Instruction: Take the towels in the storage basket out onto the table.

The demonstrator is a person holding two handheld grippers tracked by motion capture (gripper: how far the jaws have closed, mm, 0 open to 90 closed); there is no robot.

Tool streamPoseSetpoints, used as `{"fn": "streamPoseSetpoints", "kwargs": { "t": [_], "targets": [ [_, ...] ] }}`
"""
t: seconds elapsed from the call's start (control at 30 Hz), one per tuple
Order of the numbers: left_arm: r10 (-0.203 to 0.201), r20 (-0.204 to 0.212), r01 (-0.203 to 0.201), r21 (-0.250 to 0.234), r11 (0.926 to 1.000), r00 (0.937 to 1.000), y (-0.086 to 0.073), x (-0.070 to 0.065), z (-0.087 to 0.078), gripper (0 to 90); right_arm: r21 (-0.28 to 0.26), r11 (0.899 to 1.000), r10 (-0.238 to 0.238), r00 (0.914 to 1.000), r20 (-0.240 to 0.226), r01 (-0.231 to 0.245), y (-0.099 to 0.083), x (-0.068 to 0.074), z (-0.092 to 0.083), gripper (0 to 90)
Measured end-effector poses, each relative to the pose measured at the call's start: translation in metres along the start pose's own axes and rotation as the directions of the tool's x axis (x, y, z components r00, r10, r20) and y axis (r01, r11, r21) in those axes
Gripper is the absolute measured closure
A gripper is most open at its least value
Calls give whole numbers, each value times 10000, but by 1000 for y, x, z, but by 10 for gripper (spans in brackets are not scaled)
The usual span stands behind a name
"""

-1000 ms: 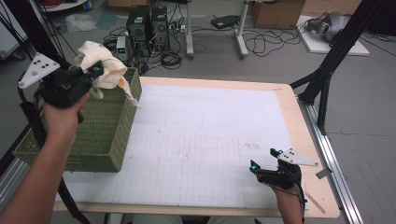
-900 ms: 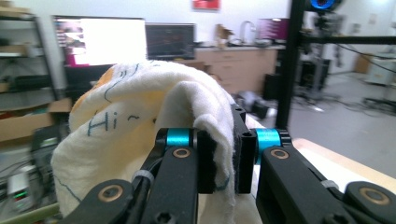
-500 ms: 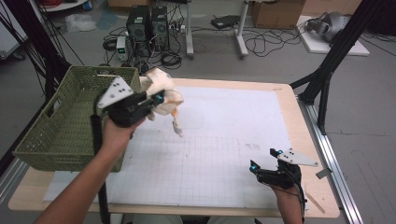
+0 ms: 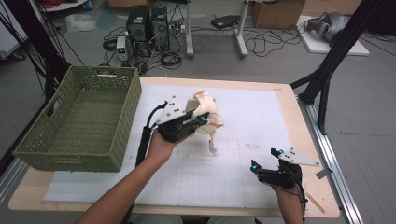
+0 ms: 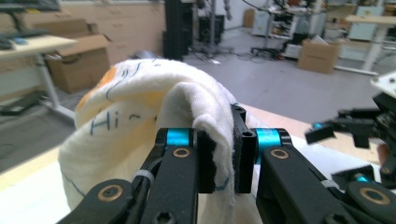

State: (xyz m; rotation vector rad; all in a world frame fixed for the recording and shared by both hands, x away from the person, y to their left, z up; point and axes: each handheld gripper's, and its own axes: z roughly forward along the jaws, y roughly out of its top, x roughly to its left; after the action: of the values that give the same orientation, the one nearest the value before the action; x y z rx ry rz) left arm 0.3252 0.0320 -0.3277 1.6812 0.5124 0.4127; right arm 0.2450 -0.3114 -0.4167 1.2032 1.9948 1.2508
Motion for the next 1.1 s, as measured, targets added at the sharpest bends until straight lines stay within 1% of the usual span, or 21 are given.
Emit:
{"fn": "streamPoseSetpoints", "kwargs": {
  "t": [0.1, 0.17, 0.2, 0.23, 0.27, 0.3, 0.37, 0.4, 0.43, 0.57, 0.67, 0.7, 0.73, 0.77, 0.8, 0.87, 0.9, 0.93, 0.97, 1.0, 1.1],
  "targets": [
    [-108, 204, 98, 507, 9987, 9997, -17, -5, 12, 833, -34, 10000, -26, 10000, 7, 27, 0, -1, 0, 100],
    [-152, 219, 130, 964, 9953, 9996, -30, -6, 17, 831, -20, 10000, 7, 10000, 13, -7, -1, -1, -1, 100],
    [-152, 219, 130, 964, 9953, 9996, -30, -6, 17, 829, -27, 10000, 34, 10000, 10, -34, -1, -1, -1, 100],
    [-385, 157, 361, 1323, 9906, 9991, -44, -6, 18, 829, -35, 10000, 53, 10000, 23, -53, -1, -2, -1, 100],
    [-488, 105, 467, 1478, 9879, 9988, -51, -4, 16, 828, -24, 10000, 66, 10000, 24, -66, -1, -2, -2, 100],
    [-488, 105, 467, 1478, 9879, 9988, -51, -4, 16, 828, -14, 10000, 68, 10000, 20, -68, -1, -2, -2, 100],
    [-674, -59, 674, 1805, 9813, 9977, -64, -1, 11, 826, -61, 10000, 30, 10000, 41, -30, -2, -3, -2, 100],
    [-893, -264, 928, 1998, 9754, 9957, -74, 3, 4, 826, -22, 9999, 108, 9999, 36, -108, -2, -3, -3, 100],
    [-956, -367, 1012, 2136, 9717, 9947, -79, 6, 0, 824, -21, 9999, 104, 9999, 48, -104, -2, -3, -2, 100],
    [-775, -929, 1002, 2721, 9571, 9927, -92, 16, -19, 807, 43, 10000, 62, 10000, 24, -62, -2, -2, -1, 100],
    [-1169, -1457, 1533, 2710, 9503, 9824, -99, 26, -36, 762, 41, 10000, 2, 10000, 24, -2, -1, -1, 0, 100],
    [-1251, -1640, 1679, 2808, 9450, 9785, -101, 29, -40, 710, 60, 10000, 36, 10000, 24, -36, -1, -1, 0, 100],
    [-1355, -1846, 1841, 2790, 9425, 9734, -103, 31, -45, 626, 75, 10000, 33, 10000, 28, -33, -1, -1, 1, 100],
    [-1410, -2013, 1936, 2723, 9425, 9693, -104, 32, -50, 553, 77, 10000, 20, 10000, 24, -20, -1, 0, 1, 100],
    [-1402, -2151, 1955, 2622, 9450, 9665, -105, 34, -55, 502, 107, 9999, 42, 10000, 17, -42, -1, 0, 1, 100],
    [-1302, -2478, 1893, 2320, 9541, 9600, -104, 36, -65, 404, 131, 9999, -10, 10000, -2, 10, -1, 1, 2, 100],
    [-1302, -2478, 1893, 2320, 9541, 9600, -104, 36, -65, 369, 118, 9999, -50, 10000, -6, 50, -1, 1, 3, 100],
    [-1206, -2726, 1782, 1978, 9639, 9545, -103, 37, -73, 348, 142, 9999, -70, 10000, -15, 70, -1, 1, 3, 100],
    [-1116, -2844, 1681, 1827, 9687, 9522, -101, 38, -76, 334, 149, 9999, -34, 10000, -3, 34, -1, 1, 4, 100],
    [-1098, -2907, 1635, 1672, 9723, 9505, -100, 39, -80, 327, 158, 9999, 8, 10000, -21, -8, -1, 1, 4, 100],
    [-1173, -2883, 1639, 1429, 9761, 9503, -98, 41, -84, 315, 221, 9997, -81, 10000, -8, 81, 0, 1, 7, 100]
  ]
}}
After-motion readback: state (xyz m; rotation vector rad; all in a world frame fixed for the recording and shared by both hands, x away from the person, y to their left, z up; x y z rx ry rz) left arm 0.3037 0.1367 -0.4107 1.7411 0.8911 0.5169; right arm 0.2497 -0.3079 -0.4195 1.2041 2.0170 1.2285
